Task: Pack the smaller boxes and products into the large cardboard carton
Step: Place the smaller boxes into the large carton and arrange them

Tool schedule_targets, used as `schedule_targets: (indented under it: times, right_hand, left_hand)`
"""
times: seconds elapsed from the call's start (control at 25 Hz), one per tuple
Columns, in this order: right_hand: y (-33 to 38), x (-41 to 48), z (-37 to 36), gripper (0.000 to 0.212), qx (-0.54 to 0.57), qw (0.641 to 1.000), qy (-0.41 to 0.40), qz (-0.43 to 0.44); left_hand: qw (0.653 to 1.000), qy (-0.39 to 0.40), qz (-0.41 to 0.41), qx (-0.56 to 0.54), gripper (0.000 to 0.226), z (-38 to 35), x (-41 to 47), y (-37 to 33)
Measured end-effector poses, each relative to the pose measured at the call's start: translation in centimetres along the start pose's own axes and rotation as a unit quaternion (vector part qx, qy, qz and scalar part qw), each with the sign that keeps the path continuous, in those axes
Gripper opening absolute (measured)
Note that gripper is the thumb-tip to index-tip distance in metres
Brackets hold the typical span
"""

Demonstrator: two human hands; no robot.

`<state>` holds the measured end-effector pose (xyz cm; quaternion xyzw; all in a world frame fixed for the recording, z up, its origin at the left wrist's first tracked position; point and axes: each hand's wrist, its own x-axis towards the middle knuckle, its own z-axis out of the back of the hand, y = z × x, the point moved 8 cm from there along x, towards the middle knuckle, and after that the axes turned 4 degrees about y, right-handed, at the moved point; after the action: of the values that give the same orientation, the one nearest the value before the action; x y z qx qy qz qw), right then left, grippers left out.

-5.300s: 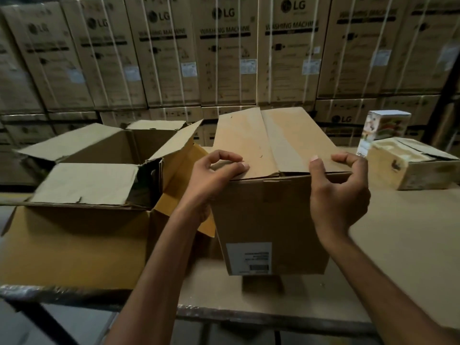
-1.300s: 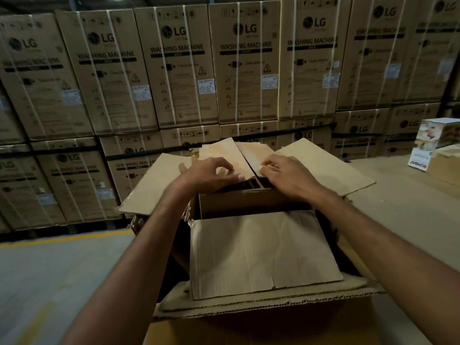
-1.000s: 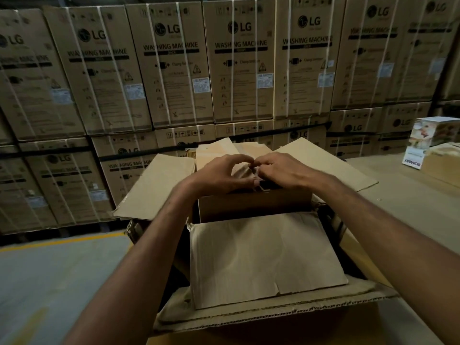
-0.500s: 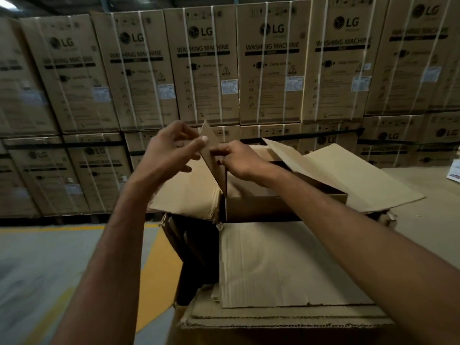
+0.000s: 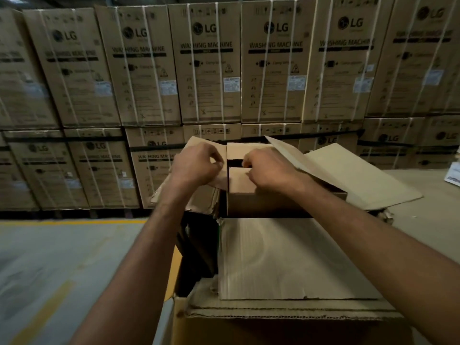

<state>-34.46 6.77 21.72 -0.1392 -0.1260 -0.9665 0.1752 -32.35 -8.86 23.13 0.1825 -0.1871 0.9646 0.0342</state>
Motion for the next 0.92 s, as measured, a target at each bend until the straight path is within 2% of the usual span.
schedule_targets:
  times: [0.12, 0.24, 0.4, 0.52, 0.76, 0.84, 0.92]
  right_hand:
    - [-2.6, -2.0, 1.9, 0.019, -0.165, 0.986, -0.014, -0.010]
    - [-4.8, -3.4, 3.8, 0.017, -0.280, 0.960, 0.001, -0.017]
    - [-10.2, -5.0, 5.6, 0.014, -0.307, 0.948, 0.018, -0.078]
    - [-14.2, -5.8, 5.4, 0.016, -0.278, 0.953, 0.037, -0.112]
    - [-19.1, -7.1, 4.7, 0.018, -0.145, 0.976, 0.056, -0.151]
    - [-18.6, -6.5, 4.9, 0.021, -0.124, 0.981, 0.050, -0.143]
    - [-17.5, -5.2, 4.5, 0.025, -0.067, 0.989, 0.055, -0.118]
  left_hand:
    - [0.992, 0.056, -0.092, 0.061, 0.015, -3.2, 1.0, -7.5]
    - [0.982, 0.137, -0.133, -0.004, 0.019, -7.3, 2.0, -12.9]
    - [0.956, 0.219, -0.130, -0.143, 0.042, -11.5, 2.2, -17.6]
    - [0.944, 0.253, -0.135, -0.165, 0.045, -14.3, 2.0, -20.0]
    - [0.946, 0.239, -0.182, -0.119, 0.036, -16.2, 1.2, -22.3]
    - [0.941, 0.247, -0.168, -0.159, 0.031, -15.2, 1.5, -21.3]
    - [0.940, 0.245, -0.118, -0.204, 0.028, -14.0, 2.5, -18.8]
